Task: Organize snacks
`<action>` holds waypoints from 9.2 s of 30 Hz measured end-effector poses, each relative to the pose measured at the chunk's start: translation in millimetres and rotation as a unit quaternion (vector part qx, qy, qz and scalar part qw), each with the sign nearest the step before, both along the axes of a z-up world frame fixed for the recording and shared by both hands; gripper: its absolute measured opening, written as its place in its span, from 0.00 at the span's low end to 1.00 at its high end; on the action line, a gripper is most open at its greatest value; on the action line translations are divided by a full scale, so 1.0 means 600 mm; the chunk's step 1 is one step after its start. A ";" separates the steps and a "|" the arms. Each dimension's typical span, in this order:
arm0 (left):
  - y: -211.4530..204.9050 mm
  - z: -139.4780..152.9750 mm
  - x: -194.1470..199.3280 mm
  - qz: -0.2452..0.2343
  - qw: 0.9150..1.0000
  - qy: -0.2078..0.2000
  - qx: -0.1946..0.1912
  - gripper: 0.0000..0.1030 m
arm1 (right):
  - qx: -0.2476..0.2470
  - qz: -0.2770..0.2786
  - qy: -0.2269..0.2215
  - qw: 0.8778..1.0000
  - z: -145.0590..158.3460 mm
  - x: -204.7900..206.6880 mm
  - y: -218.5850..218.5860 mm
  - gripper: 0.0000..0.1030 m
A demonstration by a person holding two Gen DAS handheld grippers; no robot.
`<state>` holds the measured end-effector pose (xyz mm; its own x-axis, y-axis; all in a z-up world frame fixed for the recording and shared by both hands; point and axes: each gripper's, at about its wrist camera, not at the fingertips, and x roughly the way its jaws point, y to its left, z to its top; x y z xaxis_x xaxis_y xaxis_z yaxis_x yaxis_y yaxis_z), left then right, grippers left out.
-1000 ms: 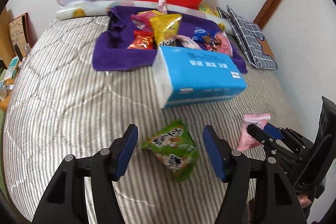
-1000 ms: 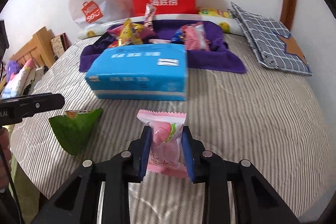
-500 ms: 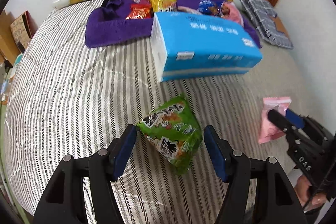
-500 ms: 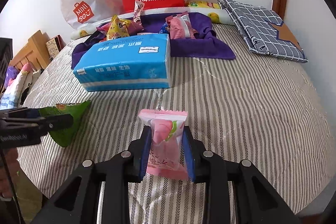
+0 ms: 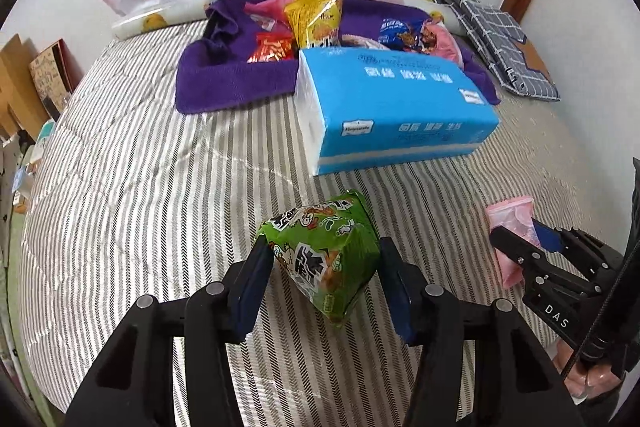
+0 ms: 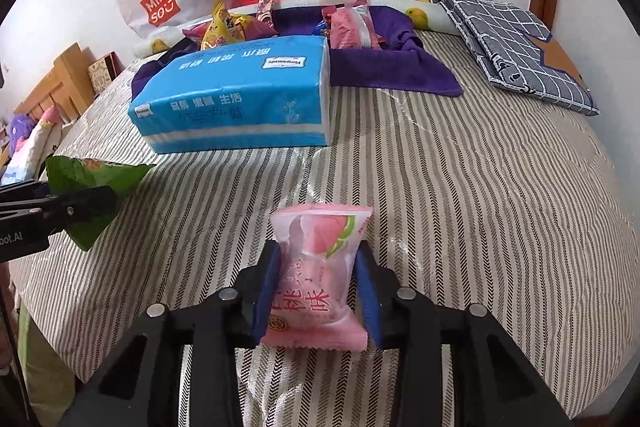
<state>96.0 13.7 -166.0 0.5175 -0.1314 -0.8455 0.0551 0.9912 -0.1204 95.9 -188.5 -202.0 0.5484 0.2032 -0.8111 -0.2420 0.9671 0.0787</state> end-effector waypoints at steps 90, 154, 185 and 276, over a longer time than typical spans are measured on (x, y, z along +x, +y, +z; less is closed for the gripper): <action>0.060 0.106 0.064 0.017 0.995 -0.058 -0.077 0.51 | 0.010 -0.024 -0.088 0.996 0.156 0.067 0.020 0.26; 0.053 0.095 0.376 0.027 0.994 -0.075 -0.074 0.51 | 0.029 -0.015 -0.093 0.995 0.126 0.412 0.056 0.26; 0.043 0.114 0.349 0.027 0.997 -0.055 -0.056 0.75 | 0.023 -0.027 -0.088 0.995 0.153 0.356 0.054 0.32; -0.031 0.288 -0.143 0.046 0.985 -0.164 0.000 0.96 | 0.007 -0.087 -0.181 0.980 0.354 -0.148 -0.021 0.94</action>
<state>10.1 -4.7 7.0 0.7729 -0.0717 -0.6305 0.0009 0.9937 -0.1120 7.2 -201.4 10.7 0.8272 0.0906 -0.5546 -0.0875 0.9956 0.0321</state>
